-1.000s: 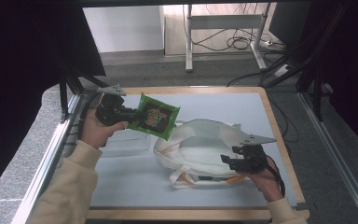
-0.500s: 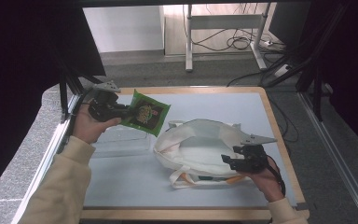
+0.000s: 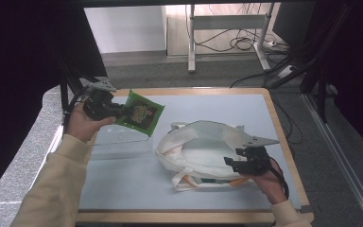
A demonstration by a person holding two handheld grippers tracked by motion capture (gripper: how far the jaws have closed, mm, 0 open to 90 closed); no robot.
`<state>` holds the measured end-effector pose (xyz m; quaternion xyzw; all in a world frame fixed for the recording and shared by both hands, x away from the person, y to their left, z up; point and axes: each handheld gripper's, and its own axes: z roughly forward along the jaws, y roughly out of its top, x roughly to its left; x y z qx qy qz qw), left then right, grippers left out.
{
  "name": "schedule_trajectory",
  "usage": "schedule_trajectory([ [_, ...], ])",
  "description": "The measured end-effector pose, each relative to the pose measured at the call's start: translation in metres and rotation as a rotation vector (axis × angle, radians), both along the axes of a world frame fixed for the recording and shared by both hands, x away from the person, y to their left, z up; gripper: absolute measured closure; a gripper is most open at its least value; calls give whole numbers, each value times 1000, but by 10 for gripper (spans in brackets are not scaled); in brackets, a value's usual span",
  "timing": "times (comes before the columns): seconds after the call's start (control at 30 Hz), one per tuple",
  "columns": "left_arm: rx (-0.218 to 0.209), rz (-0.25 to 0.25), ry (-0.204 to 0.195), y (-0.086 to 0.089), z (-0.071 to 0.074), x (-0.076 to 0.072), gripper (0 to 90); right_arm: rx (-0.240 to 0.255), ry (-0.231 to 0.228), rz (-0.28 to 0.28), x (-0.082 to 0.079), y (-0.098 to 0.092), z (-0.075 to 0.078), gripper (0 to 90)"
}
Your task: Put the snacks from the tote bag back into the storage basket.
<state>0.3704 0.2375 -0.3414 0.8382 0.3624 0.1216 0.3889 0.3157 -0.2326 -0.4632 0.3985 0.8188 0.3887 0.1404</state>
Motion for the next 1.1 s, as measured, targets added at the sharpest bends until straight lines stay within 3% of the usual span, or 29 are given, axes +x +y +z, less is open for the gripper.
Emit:
schedule_trajectory([
  [0.73,82,-1,0,5,-1,16,799,5,-16,-2,-1,1,1,380],
  [1.1,94,-13,-1,12,-1,20,799,1,-13,-2,-1,1,1,379],
])
